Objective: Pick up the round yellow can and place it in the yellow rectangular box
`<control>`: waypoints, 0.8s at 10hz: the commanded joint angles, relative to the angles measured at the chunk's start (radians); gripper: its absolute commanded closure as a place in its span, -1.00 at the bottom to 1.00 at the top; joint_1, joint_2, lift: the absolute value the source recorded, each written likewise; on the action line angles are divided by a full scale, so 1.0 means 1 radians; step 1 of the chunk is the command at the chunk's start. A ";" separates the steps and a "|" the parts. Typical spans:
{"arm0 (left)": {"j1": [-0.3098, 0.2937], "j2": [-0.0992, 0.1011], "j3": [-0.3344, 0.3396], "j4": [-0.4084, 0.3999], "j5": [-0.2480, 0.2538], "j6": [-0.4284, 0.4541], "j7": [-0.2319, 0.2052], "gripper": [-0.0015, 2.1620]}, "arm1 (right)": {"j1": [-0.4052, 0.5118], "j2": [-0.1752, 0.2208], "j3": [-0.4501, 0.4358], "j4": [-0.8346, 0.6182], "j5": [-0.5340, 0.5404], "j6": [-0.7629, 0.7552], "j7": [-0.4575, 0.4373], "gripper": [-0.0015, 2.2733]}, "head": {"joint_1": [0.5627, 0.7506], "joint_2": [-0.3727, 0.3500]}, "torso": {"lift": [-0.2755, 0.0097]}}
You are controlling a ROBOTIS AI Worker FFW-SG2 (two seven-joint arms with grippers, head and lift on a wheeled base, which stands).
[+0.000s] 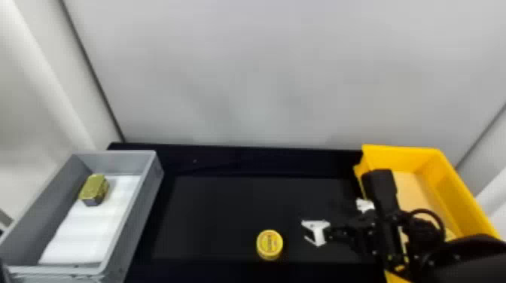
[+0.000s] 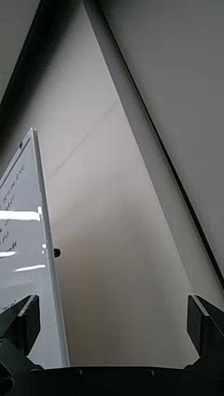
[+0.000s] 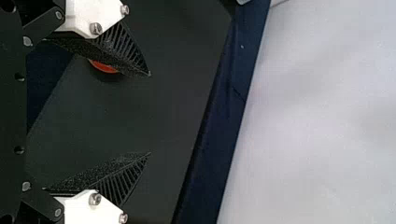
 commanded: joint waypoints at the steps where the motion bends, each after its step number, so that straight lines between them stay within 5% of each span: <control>1: -0.002 -0.003 0.000 0.001 0.000 0.000 -0.001 -0.91 | -0.012 -0.010 0.041 0.065 0.003 -0.014 0.018 -0.79 | 0.39 0.07 | 0.51; 8: -0.008 -0.003 0.000 0.003 -0.002 0.005 -0.006 -0.91 | -0.077 -0.007 0.166 0.115 0.003 -0.001 0.041 -0.79 | 0.39 0.07 | 0.51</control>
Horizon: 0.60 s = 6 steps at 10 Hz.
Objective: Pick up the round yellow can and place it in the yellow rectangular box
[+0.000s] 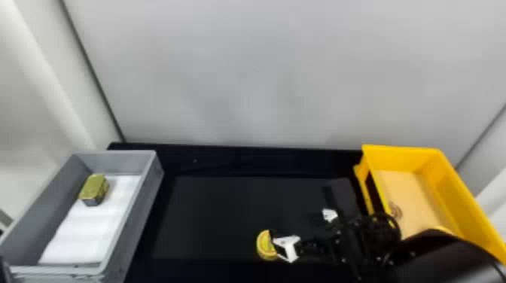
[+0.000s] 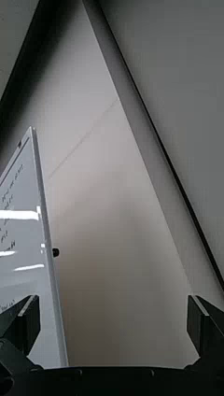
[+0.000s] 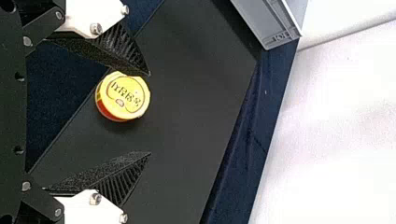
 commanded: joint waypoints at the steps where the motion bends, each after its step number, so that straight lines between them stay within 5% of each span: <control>1: -0.002 -0.003 0.001 0.000 -0.001 0.000 -0.002 -0.91 | -0.006 -0.003 0.022 0.005 0.006 0.026 0.000 -0.79 | 0.39 0.07 | 0.51; 6: -0.007 -0.003 0.000 0.000 -0.007 -0.002 -0.009 -0.91 | -0.039 -0.004 0.077 0.091 0.039 0.031 0.046 -0.69 | 0.39 0.07 | 0.51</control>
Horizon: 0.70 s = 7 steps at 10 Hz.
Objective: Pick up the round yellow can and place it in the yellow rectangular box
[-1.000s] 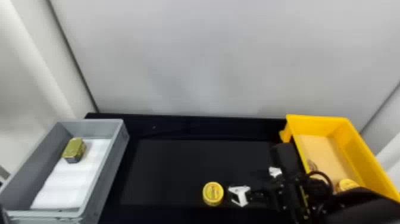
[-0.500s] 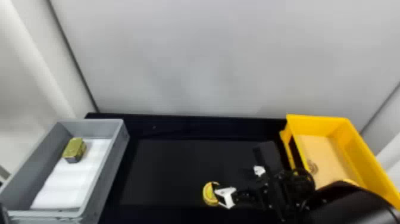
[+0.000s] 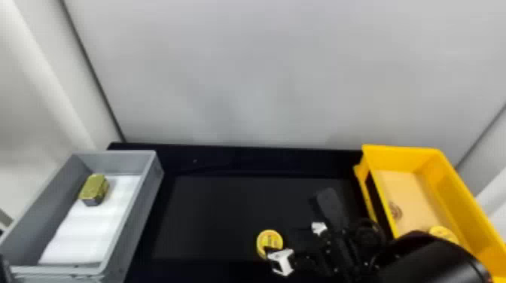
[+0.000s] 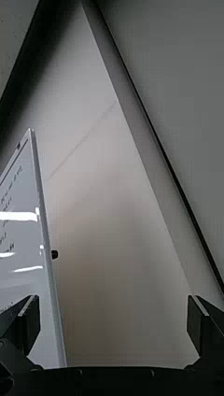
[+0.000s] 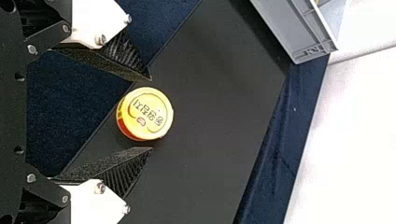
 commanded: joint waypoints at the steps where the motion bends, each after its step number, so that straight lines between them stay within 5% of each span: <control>1: -0.001 -0.003 0.000 0.000 -0.004 0.000 -0.002 -0.91 | -0.011 0.001 0.009 0.029 0.010 -0.002 0.006 -0.70 | 0.39 0.07 | 0.51; 7: -0.002 -0.003 -0.002 0.000 -0.008 -0.003 -0.002 -0.91 | -0.029 0.004 0.023 0.124 0.010 -0.024 0.043 -0.74 | 0.39 0.07 | 0.51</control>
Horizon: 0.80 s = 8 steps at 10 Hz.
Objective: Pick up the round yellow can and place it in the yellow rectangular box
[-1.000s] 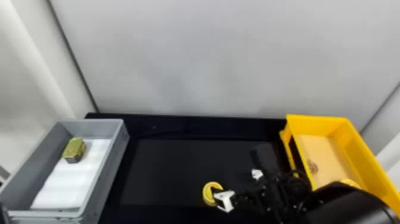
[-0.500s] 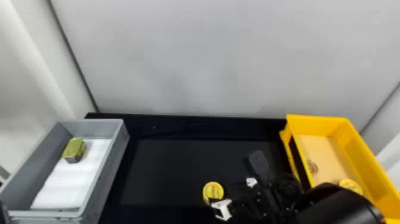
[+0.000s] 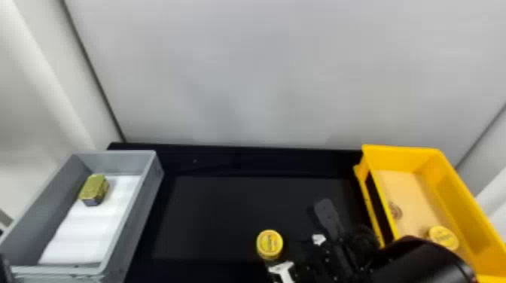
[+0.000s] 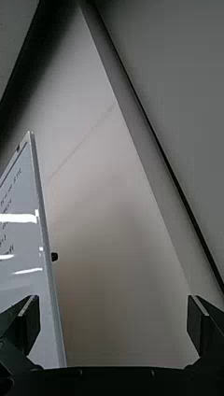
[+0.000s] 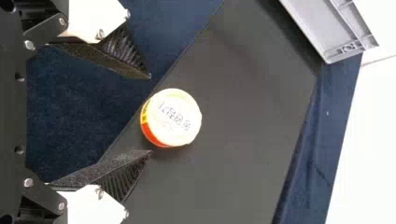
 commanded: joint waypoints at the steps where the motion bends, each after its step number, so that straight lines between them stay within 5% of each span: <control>1: 0.000 -0.003 -0.001 0.000 0.000 0.000 0.000 -0.91 | -0.023 0.003 0.019 0.030 0.000 -0.012 0.008 -0.75 | 0.39 0.07 | 0.51; 8: 0.000 -0.003 -0.001 0.001 -0.002 -0.002 0.000 -0.91 | -0.097 0.026 0.054 0.148 0.008 -0.085 0.022 -0.81 | 0.39 0.07 | 0.51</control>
